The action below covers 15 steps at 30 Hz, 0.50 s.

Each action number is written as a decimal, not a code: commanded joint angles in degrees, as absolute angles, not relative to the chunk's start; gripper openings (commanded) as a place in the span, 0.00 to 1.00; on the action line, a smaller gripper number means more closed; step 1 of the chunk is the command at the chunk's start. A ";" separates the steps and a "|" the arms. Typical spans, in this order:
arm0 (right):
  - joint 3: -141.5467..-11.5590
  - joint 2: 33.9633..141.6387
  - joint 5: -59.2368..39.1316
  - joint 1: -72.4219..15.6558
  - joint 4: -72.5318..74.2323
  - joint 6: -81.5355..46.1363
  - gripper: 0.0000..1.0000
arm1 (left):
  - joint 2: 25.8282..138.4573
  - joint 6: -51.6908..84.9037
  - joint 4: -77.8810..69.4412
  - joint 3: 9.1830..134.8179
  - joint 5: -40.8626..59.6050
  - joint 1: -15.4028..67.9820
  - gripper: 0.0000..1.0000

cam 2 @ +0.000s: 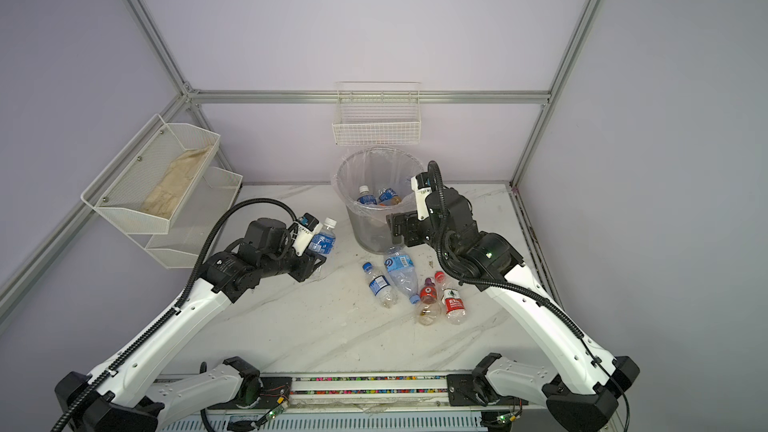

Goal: Throw the plastic bottles in the bin
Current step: 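Carry the water bottle with the left gripper up over the wastebasket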

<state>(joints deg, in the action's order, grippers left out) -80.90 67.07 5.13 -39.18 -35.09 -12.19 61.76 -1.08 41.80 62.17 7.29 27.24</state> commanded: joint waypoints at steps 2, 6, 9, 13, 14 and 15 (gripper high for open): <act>-79.62 65.57 5.64 -39.28 -34.19 -12.74 0.97 | 58.19 0.70 36.42 68.20 10.82 27.73 0.34; -78.74 65.29 5.52 -39.29 -34.01 -13.01 0.97 | 56.11 1.05 34.61 68.83 11.53 27.83 0.34; -78.35 65.03 5.54 -39.29 -33.94 -13.18 0.97 | 55.31 1.40 34.19 69.75 12.01 27.86 0.34; -78.03 64.75 5.54 -39.29 -33.92 -13.38 0.98 | 54.43 2.09 33.33 70.70 12.23 28.01 0.34; -78.02 64.71 5.52 -39.29 -33.99 -13.49 0.97 | 54.20 2.28 32.93 70.83 12.43 27.95 0.33; -77.94 64.61 5.52 -39.29 -33.96 -13.55 0.98 | 53.92 2.52 32.55 70.92 12.54 28.03 0.33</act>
